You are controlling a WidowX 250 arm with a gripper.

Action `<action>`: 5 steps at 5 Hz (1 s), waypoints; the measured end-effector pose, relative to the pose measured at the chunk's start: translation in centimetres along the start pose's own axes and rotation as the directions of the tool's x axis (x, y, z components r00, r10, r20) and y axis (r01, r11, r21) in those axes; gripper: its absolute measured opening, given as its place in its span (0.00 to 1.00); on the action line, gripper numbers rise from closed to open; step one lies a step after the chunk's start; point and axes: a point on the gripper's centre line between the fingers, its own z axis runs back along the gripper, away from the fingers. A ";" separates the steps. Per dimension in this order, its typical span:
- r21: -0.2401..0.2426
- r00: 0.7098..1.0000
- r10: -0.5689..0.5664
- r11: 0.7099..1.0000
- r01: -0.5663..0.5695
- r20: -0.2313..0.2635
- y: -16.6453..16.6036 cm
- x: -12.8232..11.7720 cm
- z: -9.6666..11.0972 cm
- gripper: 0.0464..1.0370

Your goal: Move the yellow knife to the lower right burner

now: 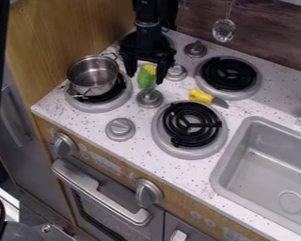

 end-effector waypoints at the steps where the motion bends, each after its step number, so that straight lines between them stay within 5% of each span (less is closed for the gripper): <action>1: -0.004 0.999 -0.001 1.000 0.001 -0.050 -0.2 -0.9 -1.8 0.96; 2: -0.002 0.994 0.028 1.000 -0.028 -0.104 -2.0 -0.9 -2.2 0.96; 5: -0.098 1.000 0.003 0.995 -0.005 -0.017 -10.0 1.7 -1.7 0.96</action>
